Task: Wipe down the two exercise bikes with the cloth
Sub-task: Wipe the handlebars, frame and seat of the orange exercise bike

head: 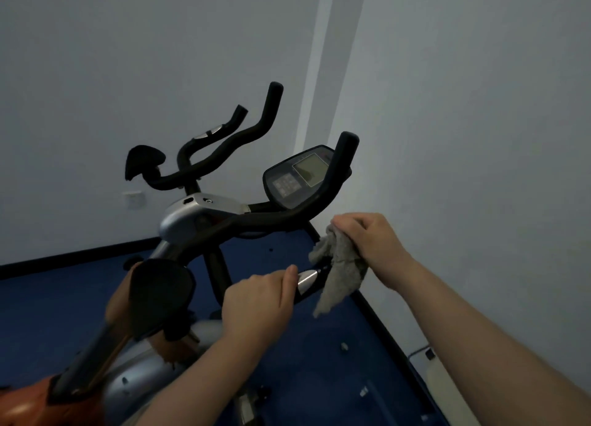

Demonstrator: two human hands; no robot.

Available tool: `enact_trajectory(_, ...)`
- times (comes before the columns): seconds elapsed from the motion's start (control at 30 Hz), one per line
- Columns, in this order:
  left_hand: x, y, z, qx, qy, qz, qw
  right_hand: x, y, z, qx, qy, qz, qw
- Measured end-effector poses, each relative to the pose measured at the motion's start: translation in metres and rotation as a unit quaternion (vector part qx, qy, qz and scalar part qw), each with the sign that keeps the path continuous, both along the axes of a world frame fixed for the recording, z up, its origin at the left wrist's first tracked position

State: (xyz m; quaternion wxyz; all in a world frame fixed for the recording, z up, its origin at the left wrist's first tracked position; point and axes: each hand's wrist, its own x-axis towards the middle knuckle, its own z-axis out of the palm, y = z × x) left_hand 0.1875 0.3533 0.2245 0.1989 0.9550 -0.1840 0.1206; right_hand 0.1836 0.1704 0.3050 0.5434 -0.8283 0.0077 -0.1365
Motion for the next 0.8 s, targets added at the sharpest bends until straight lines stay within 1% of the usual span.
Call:
enact_trajectory(0.07, -0.002, 0.000, -0.001, -0.006, -0.020, 0.010, 1.000, -0.004, 0.010, -0.014, 0.073, -0.064, -0.045, 0.994)
enact_trajectory(0.1, -0.003, -0.001, -0.002, -0.012, -0.029, 0.011, 0.999, -0.006, 0.019, -0.024, 0.115, -0.107, -0.077, 0.985)
enact_trajectory(0.13, -0.003, -0.001, -0.003, -0.021, -0.038, 0.012, 0.999, -0.006, 0.027, -0.034, 0.129, -0.157, -0.113, 0.973)
enact_trajectory(0.17, -0.004, -0.001, -0.004, -0.029, -0.048, 0.014, 0.998, -0.005, 0.034, -0.042, 0.105, -0.209, -0.155, 0.960)
enact_trajectory(0.2, -0.004, -0.001, -0.004, -0.033, -0.058, 0.018, 0.998, -0.003, 0.036, -0.047, 0.043, -0.255, -0.197, 0.946)
enact_trajectory(0.23, -0.004, -0.002, -0.004, -0.032, -0.066, 0.018, 0.997, -0.002, 0.034, -0.048, -0.026, -0.287, -0.209, 0.935)
enact_trajectory(0.27, -0.004, -0.002, -0.003, -0.028, -0.076, 0.016, 0.997, 0.000, 0.027, -0.047, -0.086, -0.304, -0.179, 0.932)
enact_trajectory(0.3, -0.004, -0.002, -0.002, -0.026, -0.095, 0.015, 0.995, 0.003, 0.017, -0.043, -0.122, -0.303, -0.117, 0.938)
enact_trajectory(0.33, -0.003, -0.002, -0.001, -0.023, -0.120, 0.016, 0.992, 0.004, 0.006, -0.034, -0.130, -0.270, -0.039, 0.953)
enact_trajectory(0.37, -0.002, -0.003, -0.001, -0.023, -0.144, 0.019, 0.989, 0.005, -0.004, -0.024, -0.112, -0.204, 0.030, 0.972)
enact_trajectory(0.4, -0.002, -0.003, -0.001, -0.029, -0.159, 0.023, 0.987, 0.005, -0.011, -0.015, -0.079, -0.132, 0.074, 0.985)
enact_trajectory(0.43, -0.003, -0.003, -0.004, -0.046, -0.173, 0.029, 0.983, 0.003, -0.014, -0.011, -0.028, -0.081, 0.089, 0.992)
enact_trajectory(0.47, -0.003, -0.002, -0.007, -0.071, -0.186, 0.033, 0.979, 0.001, -0.012, -0.012, 0.025, -0.056, 0.067, 0.996)
enact_trajectory(0.5, -0.004, -0.002, -0.011, -0.099, -0.204, 0.039, 0.973, -0.001, -0.003, -0.017, 0.105, -0.049, 0.032, 0.993)
enact_trajectory(0.53, -0.005, -0.001, -0.015, -0.122, -0.218, 0.042, 0.967, -0.003, 0.010, -0.028, 0.177, -0.059, -0.017, 0.982)
enact_trajectory(0.57, -0.005, -0.001, -0.019, -0.140, -0.235, 0.042, 0.961, -0.005, 0.024, -0.038, 0.218, -0.092, -0.075, 0.969)
enact_trajectory(0.6, -0.004, -0.001, -0.022, -0.151, -0.253, 0.039, 0.955, -0.005, 0.037, -0.045, 0.229, -0.140, -0.132, 0.954)
enact_trajectory(0.63, -0.003, -0.001, -0.023, -0.154, -0.274, 0.041, 0.948, -0.005, 0.043, -0.049, 0.208, -0.190, -0.173, 0.944)
enact_trajectory(0.67, -0.003, -0.002, -0.022, -0.155, -0.279, 0.042, 0.947, -0.003, 0.042, -0.052, 0.167, -0.228, -0.191, 0.940)
enact_trajectory(0.7, -0.002, -0.002, -0.022, -0.154, -0.283, 0.043, 0.946, -0.002, 0.037, -0.049, 0.099, -0.239, -0.184, 0.948)
enact_trajectory(0.73, -0.001, -0.001, -0.023, -0.152, -0.281, 0.043, 0.947, -0.001, 0.029, -0.045, 0.043, -0.255, -0.151, 0.954)
enact_trajectory(0.77, -0.002, -0.001, -0.023, -0.147, -0.282, 0.041, 0.947, -0.001, 0.024, -0.045, 0.051, -0.248, -0.127, 0.959)
enact_trajectory(0.8, -0.003, 0.000, -0.021, -0.144, -0.282, 0.039, 0.948, 0.002, 0.019, -0.051, 0.045, -0.265, -0.128, 0.955)
